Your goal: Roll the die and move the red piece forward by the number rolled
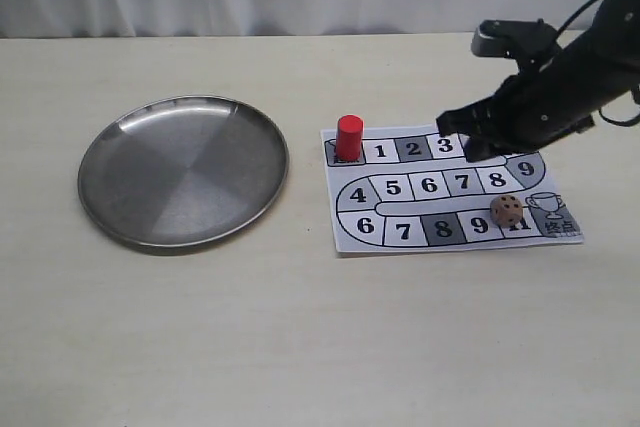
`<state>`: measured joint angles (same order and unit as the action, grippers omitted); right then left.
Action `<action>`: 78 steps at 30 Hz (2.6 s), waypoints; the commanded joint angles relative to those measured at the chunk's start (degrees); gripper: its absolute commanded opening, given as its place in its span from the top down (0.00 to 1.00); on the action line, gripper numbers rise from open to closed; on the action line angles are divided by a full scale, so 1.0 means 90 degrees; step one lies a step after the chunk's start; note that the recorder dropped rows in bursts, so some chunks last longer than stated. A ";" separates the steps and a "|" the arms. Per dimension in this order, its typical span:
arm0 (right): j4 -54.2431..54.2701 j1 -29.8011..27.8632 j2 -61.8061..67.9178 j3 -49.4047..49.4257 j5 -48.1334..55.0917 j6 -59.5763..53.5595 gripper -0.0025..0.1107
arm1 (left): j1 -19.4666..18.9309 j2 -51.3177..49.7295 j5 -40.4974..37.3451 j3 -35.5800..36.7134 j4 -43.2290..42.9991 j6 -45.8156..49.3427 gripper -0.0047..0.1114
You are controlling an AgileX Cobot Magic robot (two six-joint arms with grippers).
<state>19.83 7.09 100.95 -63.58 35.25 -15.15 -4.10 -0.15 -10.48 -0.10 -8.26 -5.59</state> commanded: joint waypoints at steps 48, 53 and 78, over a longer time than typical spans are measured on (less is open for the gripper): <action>0.0304 0.1579 0.1855 -0.1824 -0.2321 -0.1606 0.94 | -0.0021 0.0016 0.0057 0.0011 0.0003 -0.0006 0.96; 0.0289 0.1260 0.1593 -0.1797 -0.2179 -0.1606 0.94 | -0.0021 0.0016 0.0057 0.0011 0.0003 -0.0006 0.96; 0.0360 0.0970 0.2452 -0.1808 -0.1677 -0.1695 0.94 | -0.0021 0.0016 0.0057 0.0011 0.0003 -0.0006 0.96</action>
<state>24.92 16.13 124.75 -80.10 16.39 -29.98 -4.10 -0.15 -10.48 -0.10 -8.26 -5.59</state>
